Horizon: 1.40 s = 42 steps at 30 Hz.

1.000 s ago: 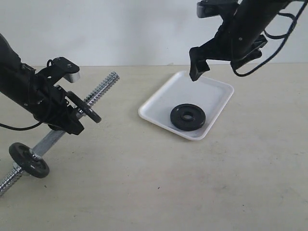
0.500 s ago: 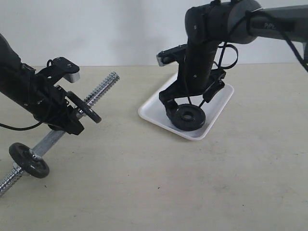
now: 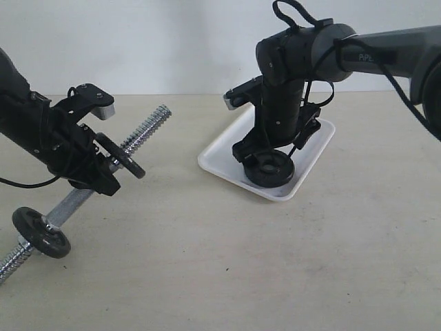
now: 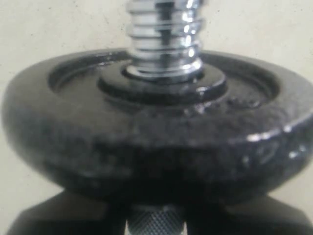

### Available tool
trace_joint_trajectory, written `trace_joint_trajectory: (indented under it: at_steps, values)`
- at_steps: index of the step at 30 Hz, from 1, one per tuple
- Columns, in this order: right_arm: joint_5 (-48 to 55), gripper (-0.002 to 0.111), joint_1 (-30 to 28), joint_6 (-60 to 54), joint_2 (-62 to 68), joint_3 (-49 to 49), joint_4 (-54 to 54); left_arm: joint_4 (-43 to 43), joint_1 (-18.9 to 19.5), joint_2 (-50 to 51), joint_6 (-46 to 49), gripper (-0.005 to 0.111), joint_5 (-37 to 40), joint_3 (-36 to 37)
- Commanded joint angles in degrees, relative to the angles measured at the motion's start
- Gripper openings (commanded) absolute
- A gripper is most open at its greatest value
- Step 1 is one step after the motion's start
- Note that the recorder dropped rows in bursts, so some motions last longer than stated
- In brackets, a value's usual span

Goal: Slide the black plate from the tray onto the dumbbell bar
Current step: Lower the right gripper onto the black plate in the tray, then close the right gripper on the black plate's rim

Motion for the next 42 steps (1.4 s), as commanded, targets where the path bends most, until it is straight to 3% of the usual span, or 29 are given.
trace_joint_trajectory:
  at_steps: [1,24,42]
  values:
    - [-2.01,0.105,-0.18,-0.26,-0.14,-0.41,0.28,-4.37,-0.32,-3.51,-0.49,0.004,-1.28,-1.55]
    - [-2.4,0.105,-0.55,-2.98,2.54,-0.41,1.59,-4.37,-0.32,-3.51,-0.49,0.004,-1.05,-1.55]
    - [2.58,0.105,-4.64,-4.84,3.09,-0.3,13.14,-4.37,-0.32,-3.51,-0.49,0.004,-1.42,-1.55]
